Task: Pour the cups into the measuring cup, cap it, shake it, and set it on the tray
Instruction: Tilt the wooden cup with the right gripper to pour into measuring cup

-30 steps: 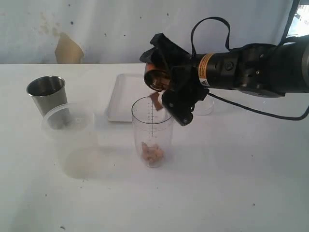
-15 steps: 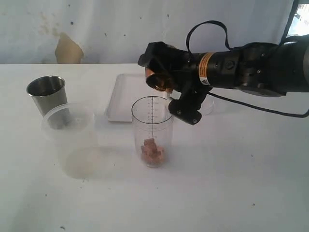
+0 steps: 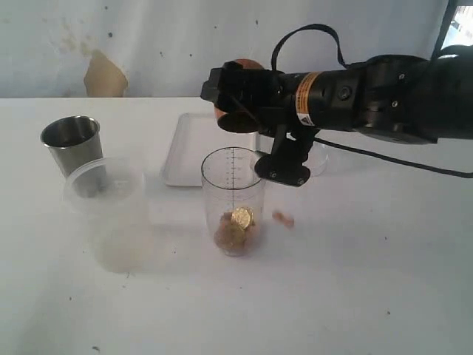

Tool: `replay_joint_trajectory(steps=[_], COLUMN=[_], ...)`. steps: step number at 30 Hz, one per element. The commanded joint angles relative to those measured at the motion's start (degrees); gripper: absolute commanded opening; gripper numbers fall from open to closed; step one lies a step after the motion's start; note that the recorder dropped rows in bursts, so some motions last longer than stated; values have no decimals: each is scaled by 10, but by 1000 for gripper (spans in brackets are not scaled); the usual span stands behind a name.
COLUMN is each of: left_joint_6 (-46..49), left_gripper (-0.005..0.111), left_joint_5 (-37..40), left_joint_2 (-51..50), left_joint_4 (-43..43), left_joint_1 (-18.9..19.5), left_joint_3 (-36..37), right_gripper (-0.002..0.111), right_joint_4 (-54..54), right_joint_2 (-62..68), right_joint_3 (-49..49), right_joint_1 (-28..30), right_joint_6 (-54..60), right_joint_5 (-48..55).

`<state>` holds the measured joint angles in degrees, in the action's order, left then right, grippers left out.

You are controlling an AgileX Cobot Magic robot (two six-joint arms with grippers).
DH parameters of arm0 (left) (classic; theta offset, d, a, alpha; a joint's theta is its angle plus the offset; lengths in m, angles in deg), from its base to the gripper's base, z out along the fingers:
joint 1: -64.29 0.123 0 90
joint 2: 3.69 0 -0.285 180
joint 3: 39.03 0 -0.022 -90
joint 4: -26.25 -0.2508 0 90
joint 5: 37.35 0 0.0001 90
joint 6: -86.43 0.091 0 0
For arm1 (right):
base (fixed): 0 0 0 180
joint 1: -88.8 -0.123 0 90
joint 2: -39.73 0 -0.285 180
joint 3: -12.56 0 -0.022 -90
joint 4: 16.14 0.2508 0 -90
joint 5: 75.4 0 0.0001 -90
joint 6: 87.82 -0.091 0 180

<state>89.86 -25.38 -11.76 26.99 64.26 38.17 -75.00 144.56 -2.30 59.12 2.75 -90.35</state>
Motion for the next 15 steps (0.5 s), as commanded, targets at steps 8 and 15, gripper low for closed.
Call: replay_joint_trajectory(steps=[8, 15], left_joint_6=[-4, -4], left_gripper=[0, 0], left_joint_5=[-4, -4], left_joint_2=[3, 3], left_joint_4=[0, 0], left_joint_1=[-2, -2], left_joint_3=[0, 0], right_gripper=[0, 0], right_joint_4=[5, 243], right_joint_2=[-6, -6], right_joint_3=[4, 8], right_joint_1=[-1, -1], right_joint_6=[6, -38], right_joint_5=[-5, -23])
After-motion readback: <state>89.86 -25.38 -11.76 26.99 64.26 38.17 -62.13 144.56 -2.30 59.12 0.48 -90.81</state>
